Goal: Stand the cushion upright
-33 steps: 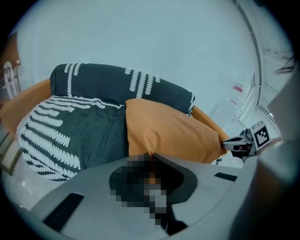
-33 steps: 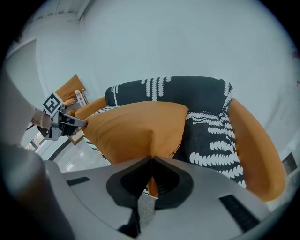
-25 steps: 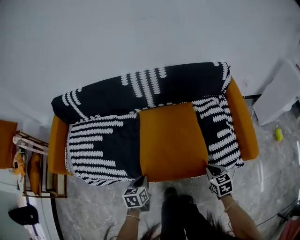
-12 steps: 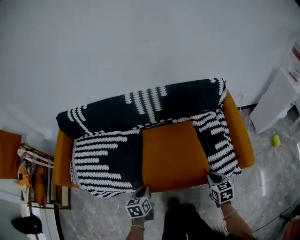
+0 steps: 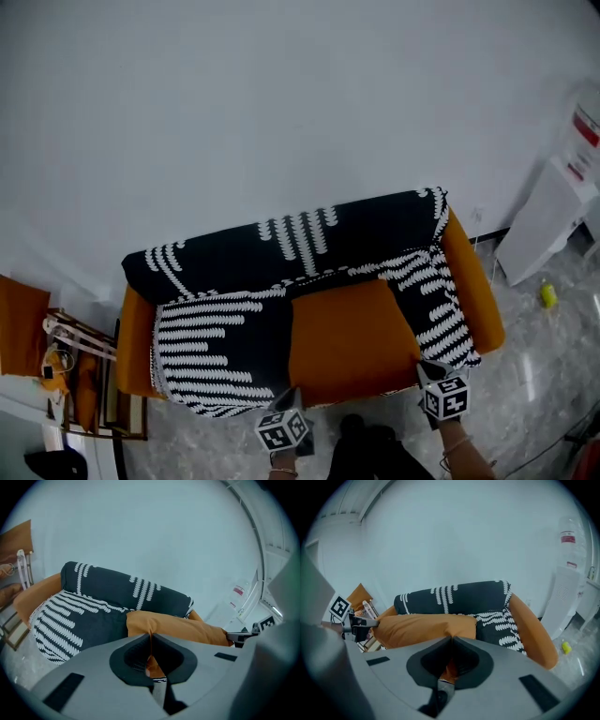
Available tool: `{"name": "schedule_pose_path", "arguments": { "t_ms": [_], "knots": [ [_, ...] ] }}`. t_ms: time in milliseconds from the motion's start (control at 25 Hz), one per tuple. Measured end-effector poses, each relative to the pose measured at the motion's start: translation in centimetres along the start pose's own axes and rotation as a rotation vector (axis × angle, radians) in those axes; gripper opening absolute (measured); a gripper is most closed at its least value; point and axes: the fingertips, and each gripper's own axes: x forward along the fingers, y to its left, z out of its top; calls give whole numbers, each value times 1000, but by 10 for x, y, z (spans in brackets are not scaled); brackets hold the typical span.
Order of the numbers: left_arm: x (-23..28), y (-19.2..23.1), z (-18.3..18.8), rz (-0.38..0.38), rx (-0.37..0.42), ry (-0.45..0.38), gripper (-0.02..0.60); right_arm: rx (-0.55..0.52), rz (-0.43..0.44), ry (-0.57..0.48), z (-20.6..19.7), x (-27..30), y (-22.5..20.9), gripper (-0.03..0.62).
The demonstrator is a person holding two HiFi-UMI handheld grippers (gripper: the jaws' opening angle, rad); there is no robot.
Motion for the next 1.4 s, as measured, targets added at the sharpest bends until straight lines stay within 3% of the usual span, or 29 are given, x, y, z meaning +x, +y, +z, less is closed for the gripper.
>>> {"name": "schedule_pose_path", "arguments": {
  "t_ms": [440,720,1400],
  "knots": [
    [-8,3,44,-36,36,14,31,50,-68,-42,41,-8,15,12],
    [3,4,77,-71,63,-5,32,23,-92,-78,79,2,15,14],
    [42,-12,168,-74,119,-56,32,-42,-115,-148,173,35,-3,17]
  ]
}}
